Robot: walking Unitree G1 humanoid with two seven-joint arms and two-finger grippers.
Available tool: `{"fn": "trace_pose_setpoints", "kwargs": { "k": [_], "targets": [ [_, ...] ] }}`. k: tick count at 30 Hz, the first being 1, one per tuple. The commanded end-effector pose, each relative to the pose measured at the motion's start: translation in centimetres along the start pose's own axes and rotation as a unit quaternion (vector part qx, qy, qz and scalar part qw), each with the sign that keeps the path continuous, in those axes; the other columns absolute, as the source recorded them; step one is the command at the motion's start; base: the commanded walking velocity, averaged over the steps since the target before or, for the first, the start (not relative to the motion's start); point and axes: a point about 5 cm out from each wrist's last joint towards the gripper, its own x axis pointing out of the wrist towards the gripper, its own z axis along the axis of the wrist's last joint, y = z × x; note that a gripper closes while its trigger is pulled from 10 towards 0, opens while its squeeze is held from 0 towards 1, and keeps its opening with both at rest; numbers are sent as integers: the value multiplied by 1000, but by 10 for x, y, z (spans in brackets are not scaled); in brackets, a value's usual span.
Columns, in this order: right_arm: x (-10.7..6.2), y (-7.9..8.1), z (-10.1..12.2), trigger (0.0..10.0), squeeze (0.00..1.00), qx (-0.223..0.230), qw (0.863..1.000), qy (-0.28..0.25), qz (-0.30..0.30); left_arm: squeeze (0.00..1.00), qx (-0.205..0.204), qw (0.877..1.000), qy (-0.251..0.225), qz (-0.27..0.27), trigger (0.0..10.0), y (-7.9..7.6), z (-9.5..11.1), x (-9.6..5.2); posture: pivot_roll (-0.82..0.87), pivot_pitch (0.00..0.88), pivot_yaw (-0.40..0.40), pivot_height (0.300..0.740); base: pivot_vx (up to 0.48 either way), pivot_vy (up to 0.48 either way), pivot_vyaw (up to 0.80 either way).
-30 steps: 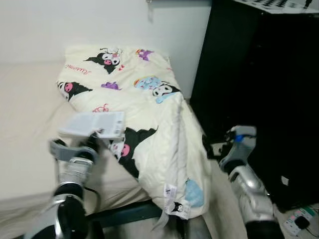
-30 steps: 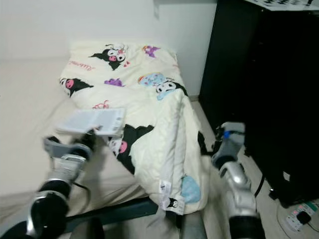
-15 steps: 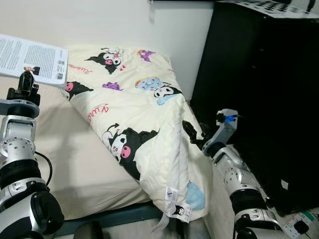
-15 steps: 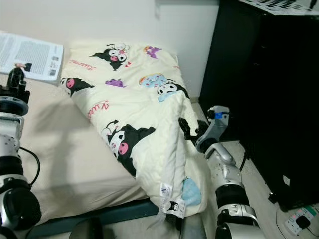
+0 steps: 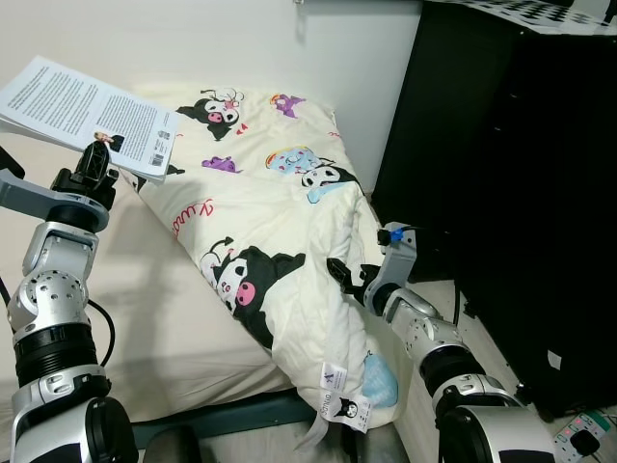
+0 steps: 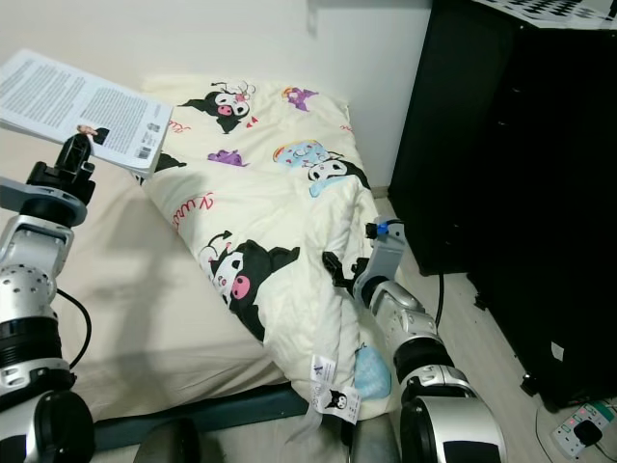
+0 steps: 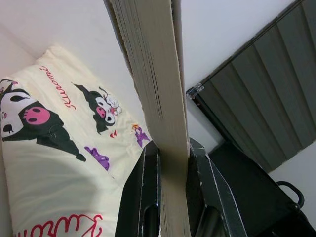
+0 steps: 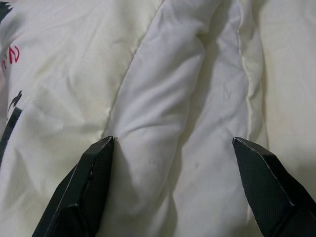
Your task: Clean up the room
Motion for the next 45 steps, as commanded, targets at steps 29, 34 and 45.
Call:
{"fn": "trace_pose_setpoints", "kwargs": {
  "k": [29, 34, 45],
  "targets": [
    [-1, -8, -4, 0, 0, 20, 1000, 4, -17, 0, 44, 999, 27, 15, 0, 1, -15, -10, 0, 41, -61, 491, 0, 0, 0],
    [8, 34, 5, 0, 0, -60, 991, -24, 118, 0, 58, 998, 27, 19, 0, 2, -15, -11, -6, 39, -59, 491, 0, 0, 0],
    [-16, 129, -54, 0, 0, -183, 871, 73, 451, 0, 71, 997, -14, -7, 0, -15, 8, 5, -4, 32, -70, 491, 0, 0, 0]
  ]
}}
